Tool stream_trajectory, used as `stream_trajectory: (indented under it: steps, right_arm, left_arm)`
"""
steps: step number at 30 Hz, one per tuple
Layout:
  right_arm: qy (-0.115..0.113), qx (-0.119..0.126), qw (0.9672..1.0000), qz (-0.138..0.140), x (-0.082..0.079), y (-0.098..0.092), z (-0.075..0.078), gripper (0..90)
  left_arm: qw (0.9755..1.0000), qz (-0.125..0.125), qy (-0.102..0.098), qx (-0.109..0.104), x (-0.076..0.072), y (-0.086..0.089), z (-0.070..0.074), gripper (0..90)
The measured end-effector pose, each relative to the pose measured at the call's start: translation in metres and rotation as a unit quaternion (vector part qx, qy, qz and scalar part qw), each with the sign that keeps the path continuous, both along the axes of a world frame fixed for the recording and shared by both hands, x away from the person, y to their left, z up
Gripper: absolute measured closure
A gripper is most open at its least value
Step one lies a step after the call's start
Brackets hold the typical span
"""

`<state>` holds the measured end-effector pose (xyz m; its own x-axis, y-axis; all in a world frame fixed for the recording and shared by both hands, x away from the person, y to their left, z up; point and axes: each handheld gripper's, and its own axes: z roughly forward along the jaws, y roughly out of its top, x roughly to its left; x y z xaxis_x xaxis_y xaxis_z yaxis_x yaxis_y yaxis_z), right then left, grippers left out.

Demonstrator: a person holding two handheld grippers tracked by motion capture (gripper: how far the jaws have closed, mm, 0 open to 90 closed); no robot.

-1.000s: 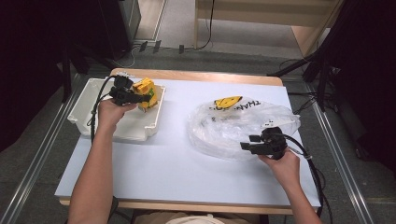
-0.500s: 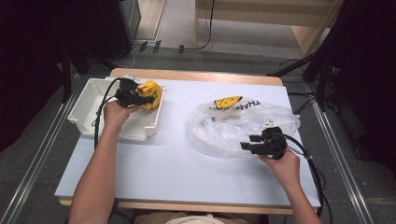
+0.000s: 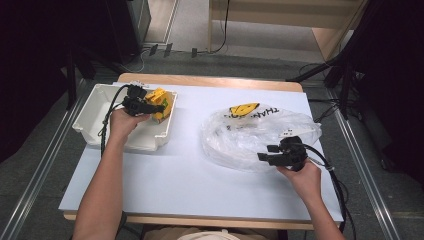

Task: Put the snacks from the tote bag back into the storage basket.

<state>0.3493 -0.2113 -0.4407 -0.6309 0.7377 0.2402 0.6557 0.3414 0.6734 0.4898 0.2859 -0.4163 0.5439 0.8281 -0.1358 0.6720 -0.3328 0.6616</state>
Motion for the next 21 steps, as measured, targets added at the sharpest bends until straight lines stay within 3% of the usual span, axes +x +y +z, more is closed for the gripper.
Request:
stream_trajectory:
  steps: [6,10,13,21]
  right_arm:
    - [0.001,-0.002,1.0,0.001,0.0,0.0,0.0,44.3]
    - [-0.001,-0.003,1.0,0.001,0.0,0.0,0.0,44.3]
    - [-0.001,-0.004,1.0,0.002,-0.001,0.0,0.0,44.3]
    - [-0.001,-0.005,1.0,0.002,-0.001,0.0,0.0,44.3]
  left_arm:
    - [0.9999,-0.008,-0.009,0.007,-0.001,-0.004,0.002,45.3]
    - [0.9999,-0.005,-0.007,-0.015,-0.001,0.0,0.004,43.7]
    - [0.9998,-0.006,-0.009,-0.019,-0.003,0.001,0.008,44.0]
    - [0.9999,-0.005,-0.011,-0.005,-0.006,0.0,0.02,44.4]
